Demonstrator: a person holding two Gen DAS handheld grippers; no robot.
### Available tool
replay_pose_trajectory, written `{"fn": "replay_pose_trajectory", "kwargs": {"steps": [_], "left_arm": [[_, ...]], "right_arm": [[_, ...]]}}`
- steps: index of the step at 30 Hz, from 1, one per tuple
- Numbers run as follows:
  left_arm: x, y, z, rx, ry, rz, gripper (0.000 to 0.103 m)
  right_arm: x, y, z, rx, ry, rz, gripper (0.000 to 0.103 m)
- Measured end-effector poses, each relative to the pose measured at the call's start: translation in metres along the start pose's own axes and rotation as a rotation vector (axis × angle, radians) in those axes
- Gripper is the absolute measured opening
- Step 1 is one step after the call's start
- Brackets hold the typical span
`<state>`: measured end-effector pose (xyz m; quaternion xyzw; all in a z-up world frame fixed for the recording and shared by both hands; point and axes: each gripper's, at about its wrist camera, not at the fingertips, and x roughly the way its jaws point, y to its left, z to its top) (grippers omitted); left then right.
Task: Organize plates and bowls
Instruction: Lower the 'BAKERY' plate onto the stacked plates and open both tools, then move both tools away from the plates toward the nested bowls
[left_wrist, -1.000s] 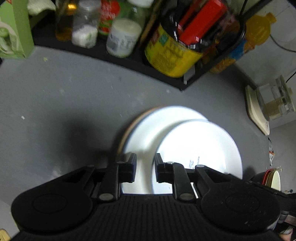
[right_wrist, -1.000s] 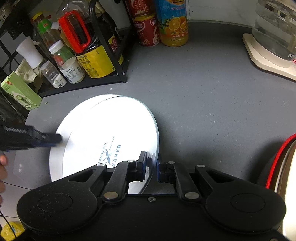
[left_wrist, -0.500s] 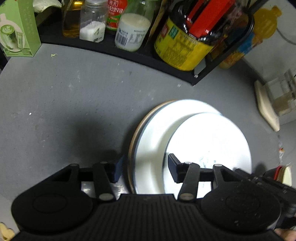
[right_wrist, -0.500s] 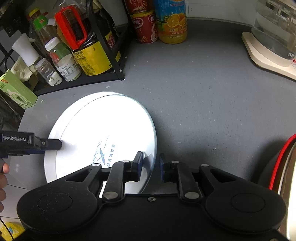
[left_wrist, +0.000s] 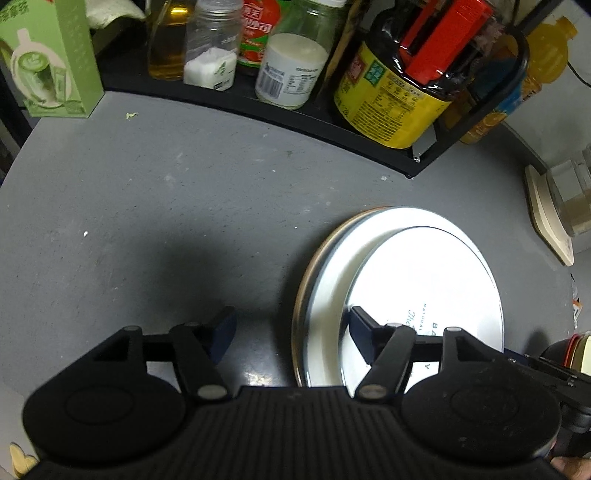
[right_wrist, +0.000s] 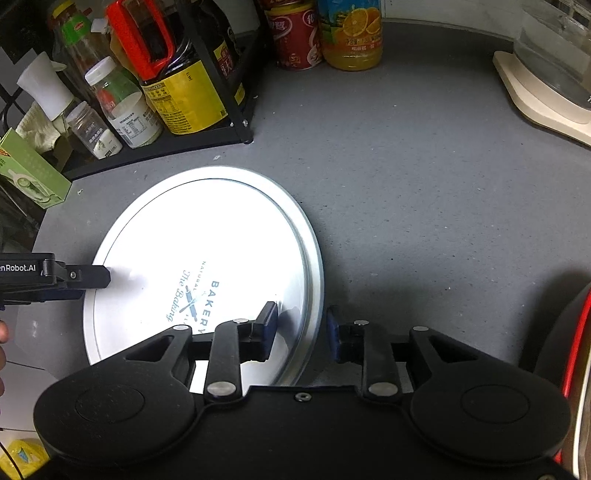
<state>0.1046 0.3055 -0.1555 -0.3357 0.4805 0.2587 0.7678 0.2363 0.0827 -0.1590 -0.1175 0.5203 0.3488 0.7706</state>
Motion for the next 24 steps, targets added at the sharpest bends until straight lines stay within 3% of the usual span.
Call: {"fn": "replay_pose_trajectory", "kwargs": {"steps": [10,18,21,24], "left_arm": [[-0.010,-0.001,0.001,0.004,-0.013,0.041,0.065],[-0.039,-0.023,0.003,0.033,-0.056,-0.057,0.066],[-0.046,-0.040,0.002,0.076,-0.056,-0.079,0.066],[-0.050,-0.056,0.002,0.116,-0.050,-0.086,0.068]], "right_arm": [[-0.009,-0.001,0.000,0.037,0.002,0.017,0.031],[-0.046,-0.012,0.000,0.083,-0.058,0.073,0.033],[-0.060,-0.016,-0.001,0.097,-0.085,0.091,0.050],[-0.075,-0.019,-0.003,0.090,-0.128,0.089,0.055]]}}
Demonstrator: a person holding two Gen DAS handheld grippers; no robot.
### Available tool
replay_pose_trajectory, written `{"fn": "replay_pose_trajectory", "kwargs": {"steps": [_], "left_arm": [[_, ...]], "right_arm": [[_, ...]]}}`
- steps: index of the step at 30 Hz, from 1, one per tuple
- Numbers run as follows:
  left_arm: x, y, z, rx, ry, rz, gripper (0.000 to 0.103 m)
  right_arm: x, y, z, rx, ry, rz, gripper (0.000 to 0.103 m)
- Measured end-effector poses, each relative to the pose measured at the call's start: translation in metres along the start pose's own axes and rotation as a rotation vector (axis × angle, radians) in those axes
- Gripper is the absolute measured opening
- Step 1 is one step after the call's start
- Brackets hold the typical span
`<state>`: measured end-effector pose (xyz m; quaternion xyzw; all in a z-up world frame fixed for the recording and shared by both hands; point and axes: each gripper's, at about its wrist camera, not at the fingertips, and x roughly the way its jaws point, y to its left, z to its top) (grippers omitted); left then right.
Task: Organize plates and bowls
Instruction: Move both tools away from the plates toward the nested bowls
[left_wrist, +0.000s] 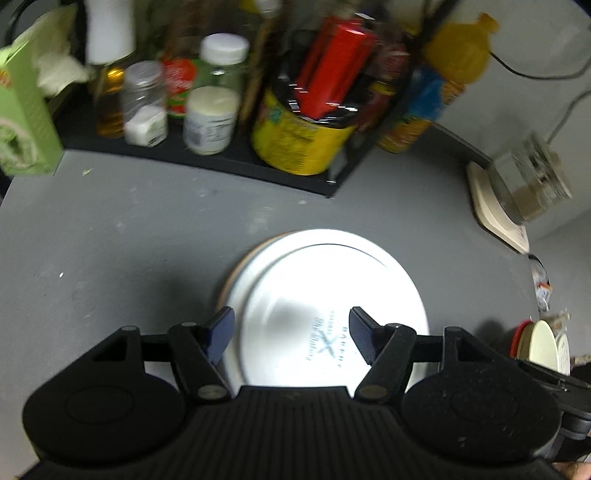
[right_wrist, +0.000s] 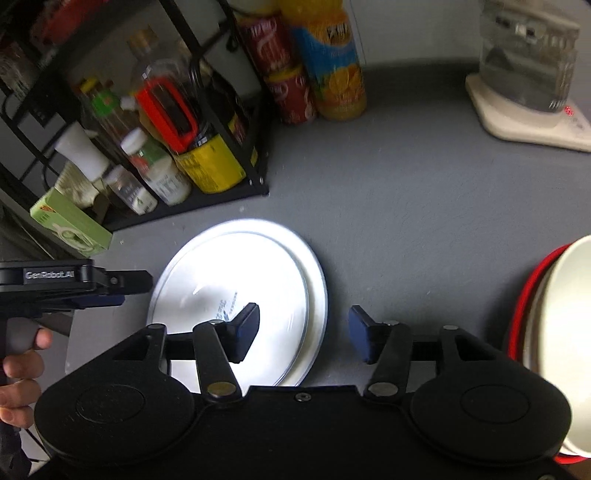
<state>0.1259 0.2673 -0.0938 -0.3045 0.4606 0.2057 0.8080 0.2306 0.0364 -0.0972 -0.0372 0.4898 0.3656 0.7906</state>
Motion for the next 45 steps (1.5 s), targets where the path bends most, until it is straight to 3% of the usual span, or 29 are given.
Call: {"fn": "replay_pose_trajectory", "kwargs": {"steps": [3,10,17,24,45], "left_arm": [[-0.004,-0.015,0.002,0.030,-0.003,-0.011,0.071],[-0.014,-0.055,-0.003,0.117,-0.005,-0.045,0.082],[-0.013,-0.091,-0.008,0.192,0.002,-0.090,0.086],[0.000,-0.127,-0.015,0.276,0.041,-0.127,0.087],[0.045,-0.246,-0.032,0.462,0.145,-0.245,0.087]], "right_arm": [[-0.014,-0.006,-0.001,0.008,-0.042,-0.035,0.056],[-0.049,-0.025,-0.006,0.063,-0.113,-0.067,0.085],[-0.080,-0.044,-0.011,0.097,-0.174,-0.112,0.095],[-0.099,-0.066,-0.024,0.115,-0.214,-0.202,0.098],[-0.136,-0.168,-0.063,0.417,-0.257,-0.328,0.103]]}}
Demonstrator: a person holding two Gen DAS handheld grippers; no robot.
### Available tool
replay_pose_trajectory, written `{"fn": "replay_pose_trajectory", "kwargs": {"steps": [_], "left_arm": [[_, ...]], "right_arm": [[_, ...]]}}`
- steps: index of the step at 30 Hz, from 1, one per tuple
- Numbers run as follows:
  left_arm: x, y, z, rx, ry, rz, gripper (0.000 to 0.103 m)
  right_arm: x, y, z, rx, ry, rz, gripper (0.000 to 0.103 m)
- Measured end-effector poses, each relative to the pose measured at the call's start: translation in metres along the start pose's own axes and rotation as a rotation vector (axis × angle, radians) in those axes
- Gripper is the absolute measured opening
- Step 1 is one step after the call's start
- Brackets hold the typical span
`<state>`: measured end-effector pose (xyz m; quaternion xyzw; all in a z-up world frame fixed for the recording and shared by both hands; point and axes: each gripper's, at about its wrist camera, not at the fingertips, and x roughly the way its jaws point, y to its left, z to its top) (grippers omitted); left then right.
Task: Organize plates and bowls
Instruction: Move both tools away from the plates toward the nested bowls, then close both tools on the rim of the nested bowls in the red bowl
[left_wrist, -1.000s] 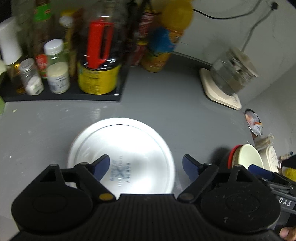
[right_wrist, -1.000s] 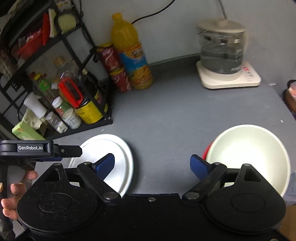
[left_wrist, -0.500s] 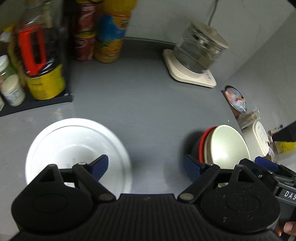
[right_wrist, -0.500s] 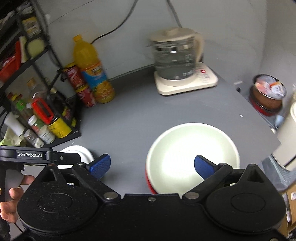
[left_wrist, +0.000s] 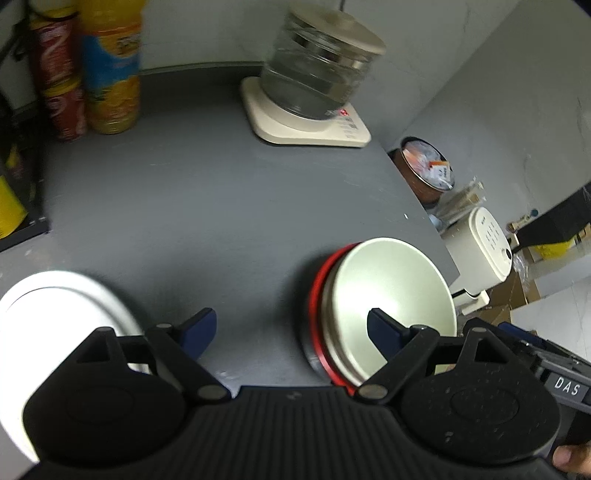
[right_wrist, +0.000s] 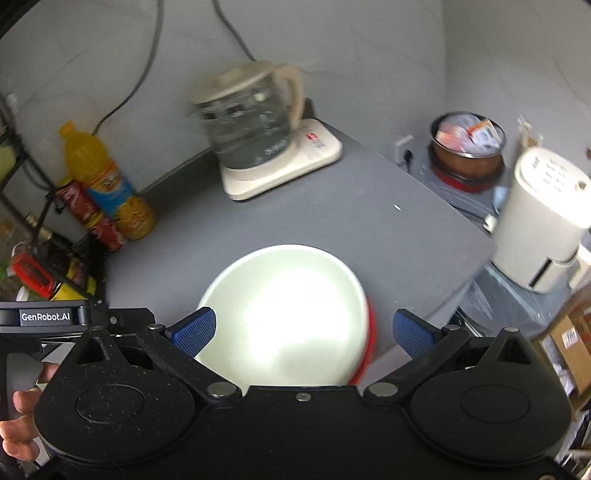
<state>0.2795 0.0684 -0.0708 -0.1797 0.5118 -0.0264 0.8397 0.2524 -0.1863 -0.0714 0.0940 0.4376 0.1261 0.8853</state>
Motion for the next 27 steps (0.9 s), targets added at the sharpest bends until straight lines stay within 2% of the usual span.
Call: {"fn": "replay_pose_trajectory", "kwargs": {"steps": [5,10,16,19,22,27], "left_arm": [[0.021,-0.015,0.005,0.003,0.017,-0.002,0.087],[0.047,-0.016,0.008,-0.030,0.074,0.002,0.087],[0.071,-0.016,0.003,-0.058,0.125,-0.004,0.084],[0.081,-0.011,-0.001,-0.100,0.149,0.001,0.079],[0.090,-0.009,-0.005,-0.124,0.165,0.007,0.072],[0.102,-0.006,-0.003,-0.157,0.180,0.020,0.055]], "right_arm": [[0.013,-0.022,-0.003,0.043,0.028,-0.005,0.102],[0.033,-0.036,-0.008,0.076,0.093,0.019,0.084],[0.061,-0.048,-0.014,0.122,0.195,0.073,0.069],[0.071,-0.053,-0.017,0.133,0.229,0.088,0.061],[0.081,-0.056,-0.017,0.140,0.258,0.101,0.058],[0.096,-0.063,-0.011,0.146,0.288,0.119,0.050]]}}
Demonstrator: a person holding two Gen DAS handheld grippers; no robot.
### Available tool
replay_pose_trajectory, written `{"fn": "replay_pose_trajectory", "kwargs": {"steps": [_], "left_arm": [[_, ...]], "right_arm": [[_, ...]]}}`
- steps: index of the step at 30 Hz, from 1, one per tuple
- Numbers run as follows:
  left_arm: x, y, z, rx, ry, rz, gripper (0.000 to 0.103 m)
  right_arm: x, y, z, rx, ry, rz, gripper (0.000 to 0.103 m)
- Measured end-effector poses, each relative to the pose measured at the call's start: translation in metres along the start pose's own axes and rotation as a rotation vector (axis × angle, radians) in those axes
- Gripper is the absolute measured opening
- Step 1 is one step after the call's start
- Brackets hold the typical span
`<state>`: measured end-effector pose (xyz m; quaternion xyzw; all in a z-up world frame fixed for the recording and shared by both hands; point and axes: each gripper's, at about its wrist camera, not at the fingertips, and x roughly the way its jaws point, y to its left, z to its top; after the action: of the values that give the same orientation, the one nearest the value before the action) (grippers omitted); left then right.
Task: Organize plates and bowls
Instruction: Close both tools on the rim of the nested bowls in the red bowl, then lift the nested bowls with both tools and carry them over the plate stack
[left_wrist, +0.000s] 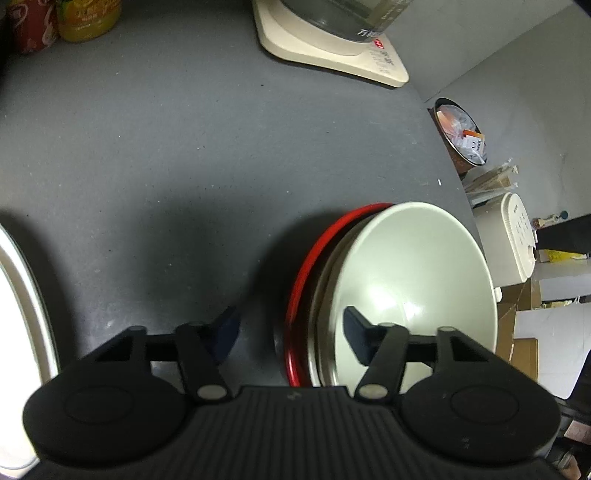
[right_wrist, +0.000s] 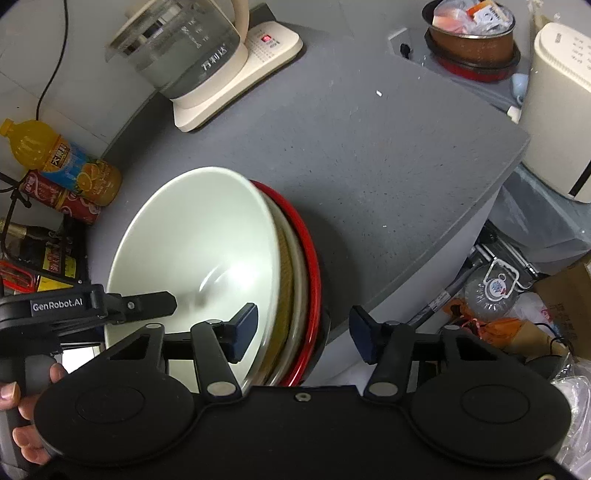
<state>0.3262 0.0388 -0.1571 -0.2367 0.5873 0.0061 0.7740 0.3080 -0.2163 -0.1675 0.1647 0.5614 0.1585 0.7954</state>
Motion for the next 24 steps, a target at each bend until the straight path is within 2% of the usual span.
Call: {"fn": "replay_pose_trajectory", "kwargs": {"steps": [4,8,9,15,24], "left_arm": [[0.007,0.005,0.004,-0.047,0.022,-0.004,0.041],[0.009,0.006,0.003,-0.059,0.016,-0.026,0.035],[0.009,0.006,0.003,-0.062,0.014,-0.035,0.030],[0.007,0.003,0.000,-0.043,0.004,-0.043,0.030],[-0.005,0.009,0.004,-0.037,-0.030,-0.075,0.030]], "right_arm": [[0.011,-0.003,0.006,-0.007,0.035,0.016,0.038],[0.015,-0.001,0.008,-0.022,0.055,0.014,0.035],[0.015,-0.002,0.009,-0.009,0.061,0.012,0.034],[0.015,-0.006,0.012,-0.013,0.071,0.030,0.031],[0.006,0.005,0.020,-0.043,0.033,0.041,0.030]]}}
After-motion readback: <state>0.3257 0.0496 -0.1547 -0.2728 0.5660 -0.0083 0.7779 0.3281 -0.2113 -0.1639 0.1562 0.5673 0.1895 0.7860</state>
